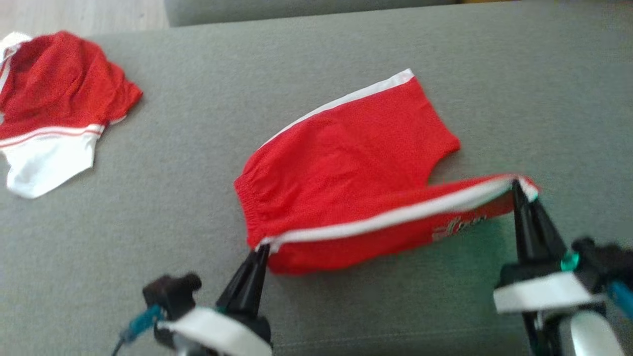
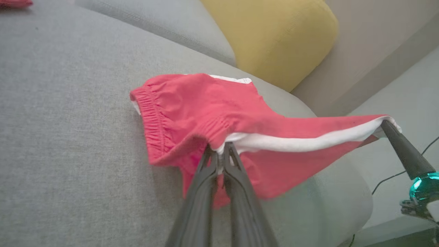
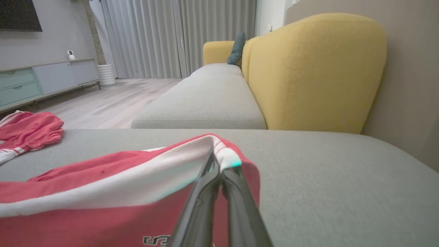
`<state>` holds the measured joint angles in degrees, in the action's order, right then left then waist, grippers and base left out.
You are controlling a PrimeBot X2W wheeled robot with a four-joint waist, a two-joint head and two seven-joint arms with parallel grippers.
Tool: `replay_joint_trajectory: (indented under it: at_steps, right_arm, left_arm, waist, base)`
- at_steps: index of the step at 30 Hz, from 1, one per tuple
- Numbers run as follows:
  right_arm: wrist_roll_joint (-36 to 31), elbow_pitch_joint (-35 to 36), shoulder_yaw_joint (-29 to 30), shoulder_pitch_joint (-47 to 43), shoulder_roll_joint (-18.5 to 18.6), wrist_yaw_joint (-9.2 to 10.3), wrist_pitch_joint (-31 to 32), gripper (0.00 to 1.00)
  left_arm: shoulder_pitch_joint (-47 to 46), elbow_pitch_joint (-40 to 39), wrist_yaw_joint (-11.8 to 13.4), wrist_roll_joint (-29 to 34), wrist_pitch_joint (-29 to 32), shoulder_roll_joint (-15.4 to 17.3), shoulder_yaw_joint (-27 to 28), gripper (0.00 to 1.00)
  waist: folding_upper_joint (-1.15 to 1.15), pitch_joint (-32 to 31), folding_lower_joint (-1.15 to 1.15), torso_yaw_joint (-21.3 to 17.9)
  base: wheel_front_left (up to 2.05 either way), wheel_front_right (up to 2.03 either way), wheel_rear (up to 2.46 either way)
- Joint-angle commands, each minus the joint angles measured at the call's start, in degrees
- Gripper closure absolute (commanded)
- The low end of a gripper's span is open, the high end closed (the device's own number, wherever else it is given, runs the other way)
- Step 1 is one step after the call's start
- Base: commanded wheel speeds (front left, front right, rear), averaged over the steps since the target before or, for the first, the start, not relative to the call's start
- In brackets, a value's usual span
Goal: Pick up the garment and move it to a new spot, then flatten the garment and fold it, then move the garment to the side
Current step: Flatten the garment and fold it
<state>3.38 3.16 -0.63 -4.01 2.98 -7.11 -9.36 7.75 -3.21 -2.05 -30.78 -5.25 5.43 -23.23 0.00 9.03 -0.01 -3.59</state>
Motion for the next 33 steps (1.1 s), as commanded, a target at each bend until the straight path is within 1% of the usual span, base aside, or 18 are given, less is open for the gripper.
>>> replay_joint_trajectory:
  at_steps: [1,7,12,16,23,24,30,33]
  right_arm:
    - [-0.97,0.66,-0.66,4.60,1.29,-0.37,0.65,1.00]
    - [-1.43,-9.82,-1.54,16.34,3.97,-0.37,2.85,1.00]
    - [-1.22,-19.05,-2.34,25.88,6.05,-0.37,3.81,1.00]
    - [-0.98,-26.63,-3.58,32.99,7.44,-0.37,4.44,1.00]
    - [-0.22,-38.84,-6.11,43.66,9.75,-0.37,5.15,1.00]
    - [-0.22,-38.84,-6.11,43.66,9.75,-0.37,5.15,1.00]
    - [-0.73,-48.08,-7.73,50.44,10.91,-0.37,4.60,1.00]
    - [-1.07,-52.47,-7.60,52.92,11.07,-0.37,4.84,1.00]
  left_arm:
    - [-4.83,-0.23,-0.03,-1.81,-0.11,-0.98,2.12,1.00]
    - [-15.07,9.02,1.10,-9.82,0.44,-2.36,2.66,1.00]
    - [-23.76,16.18,2.51,-13.00,0.22,-2.52,1.06,1.00]
    - [-29.17,20.53,3.47,-15.38,-0.66,-2.54,-1.94,1.00]
    - [-35.97,25.16,4.68,-18.65,-2.82,-2.55,-8.00,1.00]
    - [-35.97,25.16,4.68,-18.65,-2.82,-2.55,-8.00,1.00]
    - [-39.79,28.43,6.09,-21.87,-4.36,-2.55,-11.86,1.00]
    - [-41.17,29.59,6.51,-22.78,-4.95,-2.55,-13.85,1.00]
  waist:
    - [0.00,1.45,0.01,1.59]
    - [0.00,4.04,0.01,4.45]
    - [0.00,6.24,0.01,6.90]
    - [0.00,8.16,0.01,8.41]
    - [0.00,10.93,0.01,10.82]
    - [0.00,10.93,0.01,10.82]
    - [0.00,12.18,0.01,11.95]
    - [0.00,12.50,0.01,12.30]
  base:
    - [0.00,0.00,0.00]
    - [0.00,0.00,0.00]
    - [0.00,0.00,0.00]
    - [0.00,0.00,0.00]
    - [0.00,0.00,0.00]
    - [0.00,0.00,0.00]
    - [0.00,0.00,0.00]
    - [0.00,0.00,0.00]
